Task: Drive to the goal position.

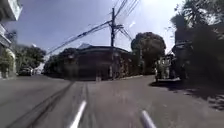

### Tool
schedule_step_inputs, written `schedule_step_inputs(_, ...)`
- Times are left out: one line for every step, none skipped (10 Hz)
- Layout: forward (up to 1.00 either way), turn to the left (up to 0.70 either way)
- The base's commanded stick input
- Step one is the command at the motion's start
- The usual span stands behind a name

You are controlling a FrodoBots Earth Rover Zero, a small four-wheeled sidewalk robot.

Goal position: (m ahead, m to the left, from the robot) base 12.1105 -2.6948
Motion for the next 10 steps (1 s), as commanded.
schedule_step_inputs(1.0,-0.01)
schedule_step_inputs(1.0,0.0)
schedule_step_inputs(1.0,0.0)
schedule_step_inputs(1.0,-0.03)
schedule_step_inputs(1.0,-0.3)
schedule_step_inputs(1.0,-0.4)
schedule_step_inputs(1.0,-0.4)
schedule_step_inputs(1.0,-0.4)
schedule_step_inputs(1.0,-0.4)
schedule_step_inputs(1.0,-0.4)
